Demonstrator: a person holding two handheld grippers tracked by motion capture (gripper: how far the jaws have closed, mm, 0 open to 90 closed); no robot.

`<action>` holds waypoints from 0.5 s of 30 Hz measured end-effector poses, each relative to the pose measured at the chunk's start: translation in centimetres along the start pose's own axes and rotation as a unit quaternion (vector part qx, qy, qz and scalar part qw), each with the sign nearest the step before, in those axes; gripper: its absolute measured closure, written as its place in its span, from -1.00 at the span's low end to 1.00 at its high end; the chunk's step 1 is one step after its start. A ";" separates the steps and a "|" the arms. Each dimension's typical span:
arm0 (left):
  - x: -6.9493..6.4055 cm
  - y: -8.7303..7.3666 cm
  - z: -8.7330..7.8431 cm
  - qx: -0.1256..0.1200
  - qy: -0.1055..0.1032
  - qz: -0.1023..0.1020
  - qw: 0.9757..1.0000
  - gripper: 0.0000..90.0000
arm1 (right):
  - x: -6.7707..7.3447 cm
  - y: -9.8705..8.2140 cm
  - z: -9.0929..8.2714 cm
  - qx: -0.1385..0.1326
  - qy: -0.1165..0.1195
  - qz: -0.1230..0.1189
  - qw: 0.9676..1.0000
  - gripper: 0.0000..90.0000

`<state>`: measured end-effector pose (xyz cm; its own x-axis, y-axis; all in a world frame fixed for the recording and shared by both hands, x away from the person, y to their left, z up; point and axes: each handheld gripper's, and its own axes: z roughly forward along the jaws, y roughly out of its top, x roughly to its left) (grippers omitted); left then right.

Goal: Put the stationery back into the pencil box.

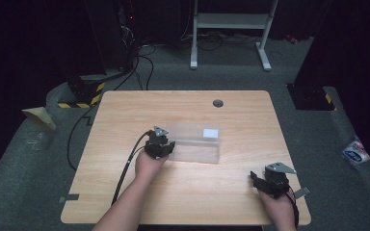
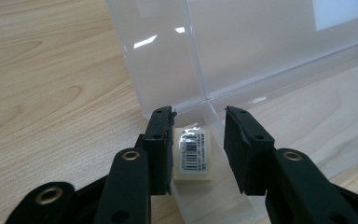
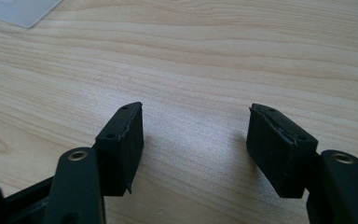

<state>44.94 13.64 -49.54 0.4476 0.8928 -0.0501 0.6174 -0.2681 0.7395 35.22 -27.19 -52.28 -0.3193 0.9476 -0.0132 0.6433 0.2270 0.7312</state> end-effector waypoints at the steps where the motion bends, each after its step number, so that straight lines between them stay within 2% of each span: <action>1: 0.0 0.0 0.0 -0.002 0.000 -0.002 1.000 0.39 | 0.0 0.0 0.0 0.000 0.000 0.000 1.000 -0.20; 8: -0.2 0.3 -0.3 -0.008 -0.001 0.000 1.000 0.37 | 0.0 0.0 0.0 0.000 0.000 0.000 1.000 -0.20; 15: -0.3 0.7 -0.9 -0.025 -0.002 0.005 1.000 0.33 | 0.0 0.0 0.0 0.000 0.000 0.000 1.000 -0.20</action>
<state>44.62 13.55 -48.43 0.4571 0.8883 -0.0450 0.5800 -0.2593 0.7723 35.22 -27.19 -52.29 -0.3194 0.9475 -0.0130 0.6434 0.2269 0.7311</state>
